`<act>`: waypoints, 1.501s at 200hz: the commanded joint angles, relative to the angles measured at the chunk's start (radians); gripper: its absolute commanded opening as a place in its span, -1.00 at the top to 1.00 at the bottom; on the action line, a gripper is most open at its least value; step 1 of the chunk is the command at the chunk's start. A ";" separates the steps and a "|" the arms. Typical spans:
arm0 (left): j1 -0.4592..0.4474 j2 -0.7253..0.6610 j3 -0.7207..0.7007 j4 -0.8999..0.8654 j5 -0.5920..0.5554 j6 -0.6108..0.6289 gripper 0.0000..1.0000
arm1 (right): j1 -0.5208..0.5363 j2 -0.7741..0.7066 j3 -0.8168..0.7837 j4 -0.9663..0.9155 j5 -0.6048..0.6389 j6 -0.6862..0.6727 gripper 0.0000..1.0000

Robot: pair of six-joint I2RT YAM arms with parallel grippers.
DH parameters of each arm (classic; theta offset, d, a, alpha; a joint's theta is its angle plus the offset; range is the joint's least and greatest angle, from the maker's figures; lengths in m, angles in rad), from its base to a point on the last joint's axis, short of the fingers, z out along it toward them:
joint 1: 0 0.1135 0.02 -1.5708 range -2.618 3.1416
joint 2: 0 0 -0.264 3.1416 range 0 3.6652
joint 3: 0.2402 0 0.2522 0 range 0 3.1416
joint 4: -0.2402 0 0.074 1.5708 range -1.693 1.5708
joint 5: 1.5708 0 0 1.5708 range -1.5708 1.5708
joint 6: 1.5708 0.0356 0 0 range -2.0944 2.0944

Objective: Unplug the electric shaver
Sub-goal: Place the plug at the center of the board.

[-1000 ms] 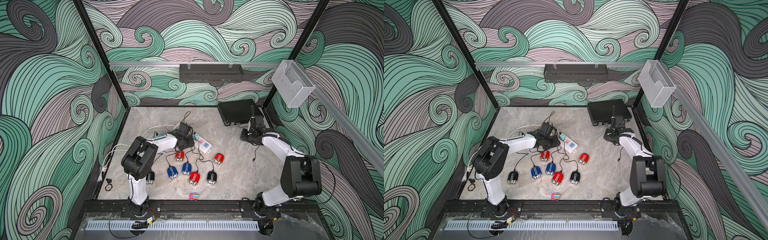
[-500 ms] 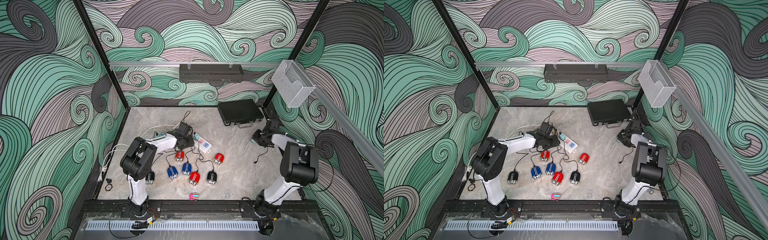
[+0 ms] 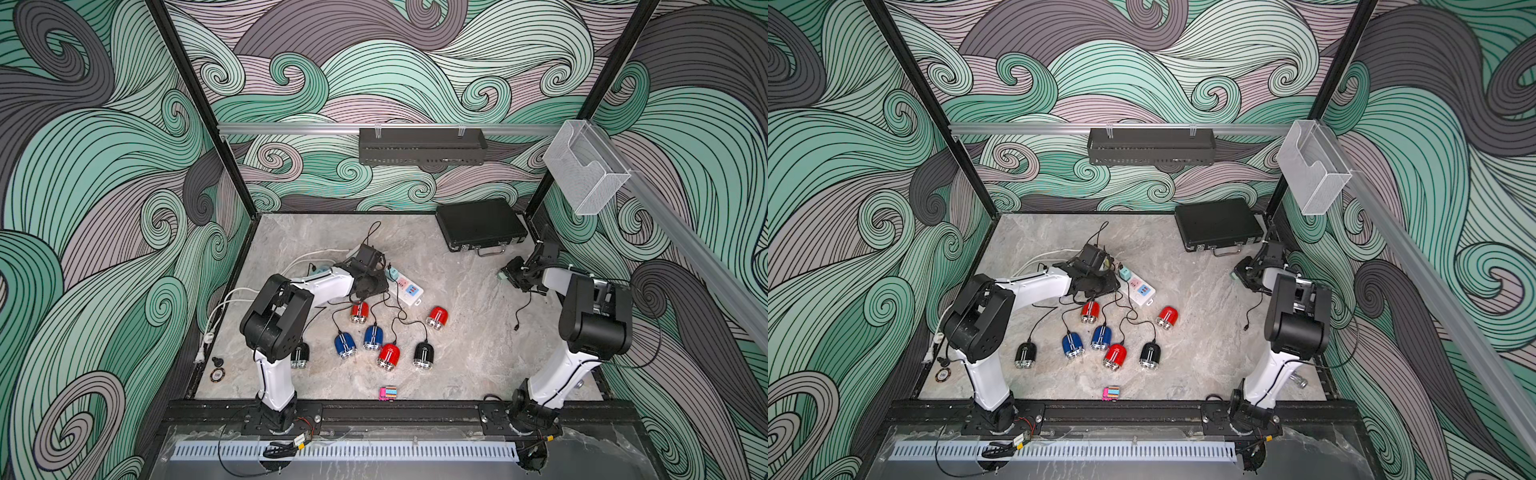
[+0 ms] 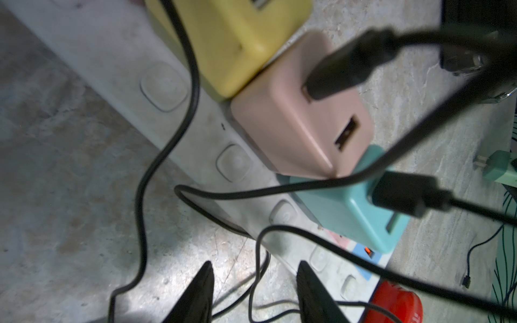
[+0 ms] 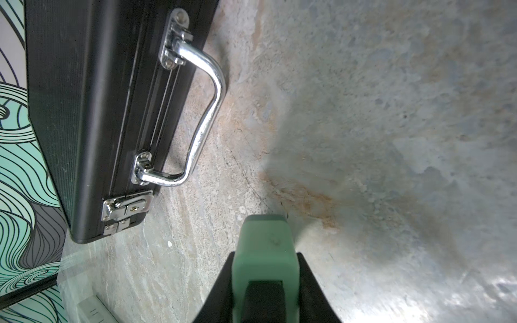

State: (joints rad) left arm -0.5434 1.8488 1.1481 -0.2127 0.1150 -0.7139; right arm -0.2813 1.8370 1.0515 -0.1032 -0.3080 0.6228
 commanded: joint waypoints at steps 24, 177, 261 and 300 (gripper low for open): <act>0.006 -0.039 -0.010 -0.015 -0.013 0.015 0.04 | -0.015 0.031 -0.025 0.005 -0.006 0.037 0.27; 0.006 -0.044 0.003 -0.044 -0.025 0.021 0.03 | -0.035 -0.077 -0.130 0.020 -0.038 0.069 -0.17; 0.005 -0.066 -0.014 -0.048 -0.036 0.022 0.01 | 0.009 -0.228 -0.213 -0.023 -0.046 0.023 -0.21; 0.006 -0.077 -0.020 -0.042 -0.045 0.022 0.03 | 0.132 -0.322 -0.186 -0.099 0.009 -0.060 -0.16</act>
State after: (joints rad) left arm -0.5434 1.8111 1.1355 -0.2352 0.0921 -0.7067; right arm -0.2176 1.5761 0.8452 -0.1387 -0.3336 0.6228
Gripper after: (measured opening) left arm 0.488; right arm 0.585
